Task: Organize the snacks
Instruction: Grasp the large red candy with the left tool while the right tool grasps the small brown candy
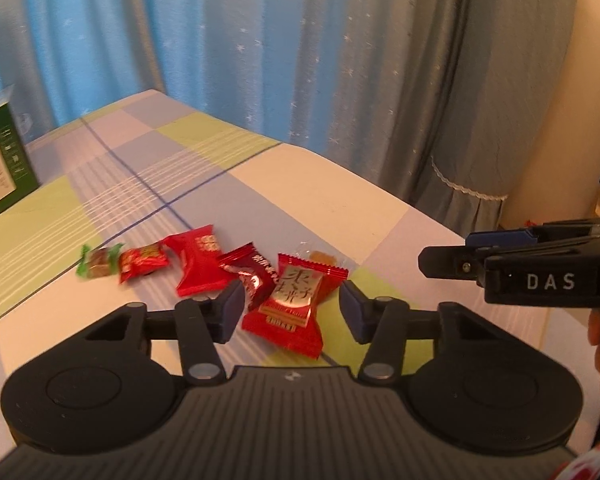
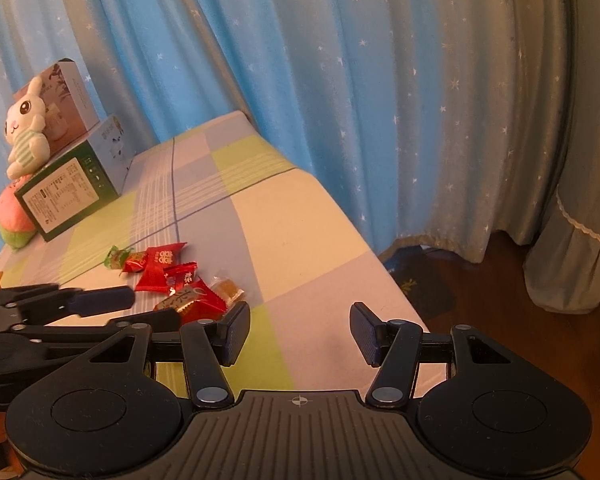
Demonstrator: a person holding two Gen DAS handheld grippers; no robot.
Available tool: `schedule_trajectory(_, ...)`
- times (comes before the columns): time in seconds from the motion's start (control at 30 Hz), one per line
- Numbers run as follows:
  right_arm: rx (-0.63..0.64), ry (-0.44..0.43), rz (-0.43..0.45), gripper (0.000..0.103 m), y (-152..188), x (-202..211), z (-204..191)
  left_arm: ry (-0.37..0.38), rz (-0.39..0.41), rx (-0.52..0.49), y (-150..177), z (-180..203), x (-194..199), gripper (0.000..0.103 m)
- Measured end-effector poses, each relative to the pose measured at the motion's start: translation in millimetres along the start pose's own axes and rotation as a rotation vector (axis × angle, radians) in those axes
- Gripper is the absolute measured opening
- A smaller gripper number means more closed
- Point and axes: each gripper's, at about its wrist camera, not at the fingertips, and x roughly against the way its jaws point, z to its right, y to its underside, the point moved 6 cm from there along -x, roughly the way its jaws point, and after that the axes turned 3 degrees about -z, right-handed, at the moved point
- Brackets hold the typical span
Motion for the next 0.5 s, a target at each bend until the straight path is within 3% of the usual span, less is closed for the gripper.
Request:
schedule_trajectory(0.1, 0.004, 0.004, -0.010, 0.056, 0.7, -3.9, 1.4, 0.004, -0.014, -0.031, 0.8, 2.6, -11.0, 0.041)
schedule_trajectory(0.2, 0.012, 0.005, -0.017, 0.056, 0.7, -7.9, 1.4, 0.005, -0.030, -0.048, 2.5, 4.9, -17.1, 0.024)
schedule_trajectory(0.37, 0.071, -0.032, -0.023, 0.056, -3.0, -17.5, -11.8, -0.028, -0.052, 0.016, 19.2, -5.2, -1.0, 0.021)
schedule_trajectory(0.5, 0.191, -0.084, -0.031, 0.056, -5.3, -31.4, -33.2, -0.078, -0.039, 0.122, 40.9, -24.9, 28.8, 0.021)
